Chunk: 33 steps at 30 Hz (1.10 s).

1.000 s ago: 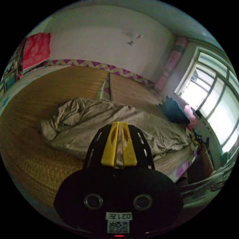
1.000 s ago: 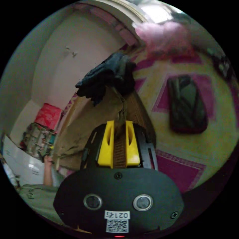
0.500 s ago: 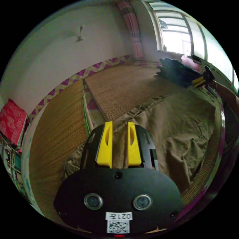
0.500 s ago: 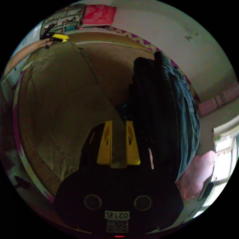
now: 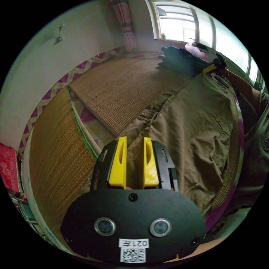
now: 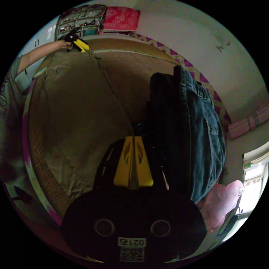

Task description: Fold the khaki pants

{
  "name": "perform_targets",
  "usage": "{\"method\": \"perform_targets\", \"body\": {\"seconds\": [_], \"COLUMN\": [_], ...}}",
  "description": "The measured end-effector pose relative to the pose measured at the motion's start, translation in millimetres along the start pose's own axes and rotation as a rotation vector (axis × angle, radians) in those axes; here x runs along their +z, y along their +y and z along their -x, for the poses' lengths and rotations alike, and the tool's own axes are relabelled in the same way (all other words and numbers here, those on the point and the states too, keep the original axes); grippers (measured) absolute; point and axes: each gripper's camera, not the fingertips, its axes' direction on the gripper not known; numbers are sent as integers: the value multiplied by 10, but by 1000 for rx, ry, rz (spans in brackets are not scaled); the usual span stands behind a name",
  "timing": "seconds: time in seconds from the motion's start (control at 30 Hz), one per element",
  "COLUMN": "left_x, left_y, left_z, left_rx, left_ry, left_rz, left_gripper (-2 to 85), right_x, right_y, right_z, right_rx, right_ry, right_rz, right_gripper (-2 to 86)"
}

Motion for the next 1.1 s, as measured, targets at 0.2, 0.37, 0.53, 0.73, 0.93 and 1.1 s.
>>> {"method": "perform_targets", "body": {"seconds": [0.2,0.37,0.53,0.73,0.93,1.1], "left_x": [60,-203,-886,-1759,-2679,-3150], "left_y": [-82,-54,172,595,1423,2097], "left_z": [-128,-335,-524,-1047,-1795,-2445], "left_rx": [40,78,67,108,106,77], "left_ry": [106,67,43,-1,-19,-20], "left_rz": [67,16,-136,-232,-348,-367], "left_gripper": [0,-8,-9,-9,-9,-9], "right_x": [-282,-490,-924,-1526,-2580,-3183], "right_y": [6,-16,50,147,678,1169], "right_z": [90,179,317,685,1497,2253], "right_rx": [28,38,39,14,25,31], "right_ry": [19,37,53,128,253,235], "right_rz": [-38,-45,-99,-143,-302,-334], "right_gripper": [-10,-10,-10,-10,-10,-10]}}
